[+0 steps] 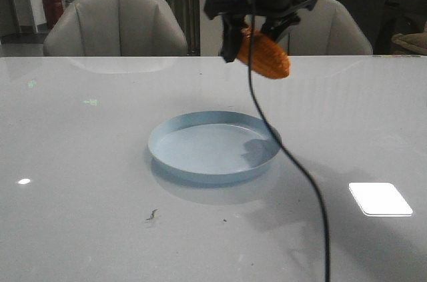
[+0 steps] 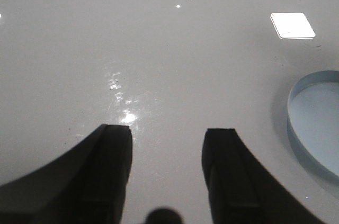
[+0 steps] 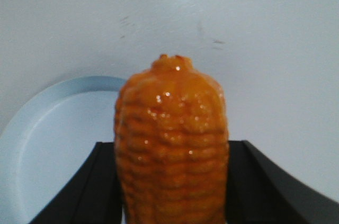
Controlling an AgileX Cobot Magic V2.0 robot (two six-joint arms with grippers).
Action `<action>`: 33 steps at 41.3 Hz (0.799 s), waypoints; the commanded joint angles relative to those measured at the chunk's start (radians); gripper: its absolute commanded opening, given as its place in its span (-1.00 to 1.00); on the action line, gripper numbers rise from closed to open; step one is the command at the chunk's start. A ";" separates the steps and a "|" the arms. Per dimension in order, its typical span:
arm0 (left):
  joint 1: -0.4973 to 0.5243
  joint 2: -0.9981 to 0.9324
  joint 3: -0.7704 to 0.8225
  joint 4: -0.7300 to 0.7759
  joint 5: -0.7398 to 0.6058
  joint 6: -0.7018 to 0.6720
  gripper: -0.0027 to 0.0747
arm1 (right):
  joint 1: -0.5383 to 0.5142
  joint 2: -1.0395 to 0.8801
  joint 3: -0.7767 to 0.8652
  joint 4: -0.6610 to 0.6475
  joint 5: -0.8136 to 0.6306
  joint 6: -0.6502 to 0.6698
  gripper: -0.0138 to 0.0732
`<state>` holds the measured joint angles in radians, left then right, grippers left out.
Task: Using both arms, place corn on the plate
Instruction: 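Carry the corn with the right gripper and lower it onto the plate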
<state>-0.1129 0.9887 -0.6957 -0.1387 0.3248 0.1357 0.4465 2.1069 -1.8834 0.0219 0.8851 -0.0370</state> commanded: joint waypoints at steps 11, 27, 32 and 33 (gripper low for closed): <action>0.004 -0.016 -0.029 -0.013 -0.064 -0.004 0.04 | 0.085 0.069 -0.034 0.005 0.011 -0.011 0.38; 0.004 -0.016 -0.029 -0.013 -0.064 -0.004 0.04 | 0.086 0.097 -0.034 0.009 0.007 0.008 0.53; 0.004 -0.016 -0.029 -0.013 -0.064 -0.004 0.04 | 0.086 0.098 -0.034 0.010 0.007 0.019 0.57; 0.004 -0.016 -0.029 -0.013 -0.064 -0.004 0.04 | 0.086 0.098 -0.034 0.010 0.007 0.019 0.57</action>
<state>-0.1129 0.9887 -0.6957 -0.1411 0.3255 0.1357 0.5349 2.2729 -1.8834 0.0275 0.9176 -0.0225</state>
